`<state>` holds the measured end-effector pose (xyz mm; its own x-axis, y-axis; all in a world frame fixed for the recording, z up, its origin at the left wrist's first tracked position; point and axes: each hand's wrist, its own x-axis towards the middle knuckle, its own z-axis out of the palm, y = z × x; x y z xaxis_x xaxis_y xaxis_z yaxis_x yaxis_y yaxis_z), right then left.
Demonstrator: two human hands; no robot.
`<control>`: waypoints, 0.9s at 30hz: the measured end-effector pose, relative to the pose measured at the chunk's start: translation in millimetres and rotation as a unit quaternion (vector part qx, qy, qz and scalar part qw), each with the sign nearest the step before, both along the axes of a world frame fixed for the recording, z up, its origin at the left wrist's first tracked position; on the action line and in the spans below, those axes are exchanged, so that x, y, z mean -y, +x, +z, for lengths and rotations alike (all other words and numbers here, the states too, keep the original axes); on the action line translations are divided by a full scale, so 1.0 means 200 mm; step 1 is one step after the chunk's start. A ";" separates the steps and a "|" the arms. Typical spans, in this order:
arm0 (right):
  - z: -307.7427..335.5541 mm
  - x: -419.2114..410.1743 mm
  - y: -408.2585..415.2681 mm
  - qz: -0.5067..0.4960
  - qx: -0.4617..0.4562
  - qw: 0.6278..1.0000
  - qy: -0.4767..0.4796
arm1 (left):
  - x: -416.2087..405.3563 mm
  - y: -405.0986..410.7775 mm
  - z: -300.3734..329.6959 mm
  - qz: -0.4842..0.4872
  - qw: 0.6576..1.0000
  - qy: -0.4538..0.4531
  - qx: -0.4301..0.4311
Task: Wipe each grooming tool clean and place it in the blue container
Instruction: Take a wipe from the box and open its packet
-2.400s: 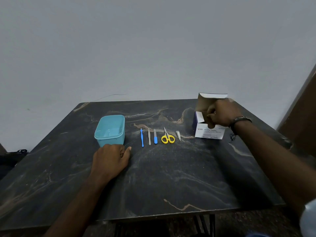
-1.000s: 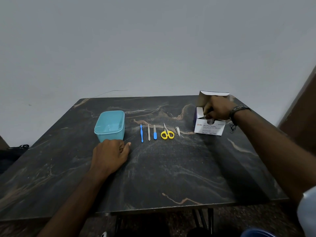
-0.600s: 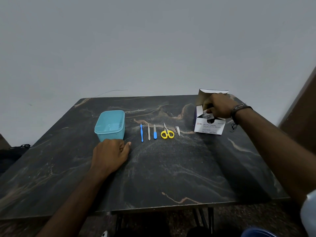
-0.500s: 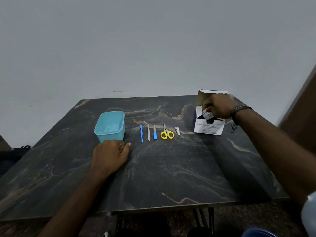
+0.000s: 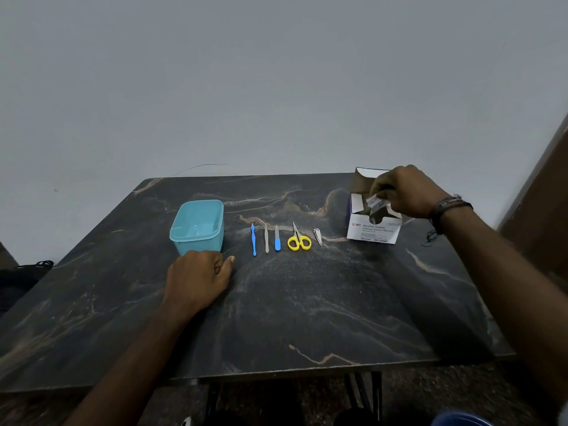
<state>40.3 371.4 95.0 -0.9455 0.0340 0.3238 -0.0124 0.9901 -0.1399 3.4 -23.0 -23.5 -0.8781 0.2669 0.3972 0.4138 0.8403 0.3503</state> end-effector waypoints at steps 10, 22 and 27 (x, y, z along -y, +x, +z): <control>-0.12 0.17 0.14 0.108 -0.121 0.903 -0.398 | 0.00 -0.01 0.00 -0.015 1.000 0.016 -0.003; -0.34 0.49 0.03 0.160 -0.090 0.763 -0.619 | -0.09 0.01 0.05 -0.128 0.979 0.115 -0.108; -0.41 0.62 0.02 0.130 -0.079 0.742 -0.653 | -0.22 0.00 0.09 -0.195 0.950 0.224 -0.091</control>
<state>43.8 247.6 12.1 -0.9289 0.2388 0.2829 -0.2978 -0.0277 -0.9542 3.1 21.1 -5.6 -0.6523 0.3272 0.6837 0.7519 0.3935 0.5290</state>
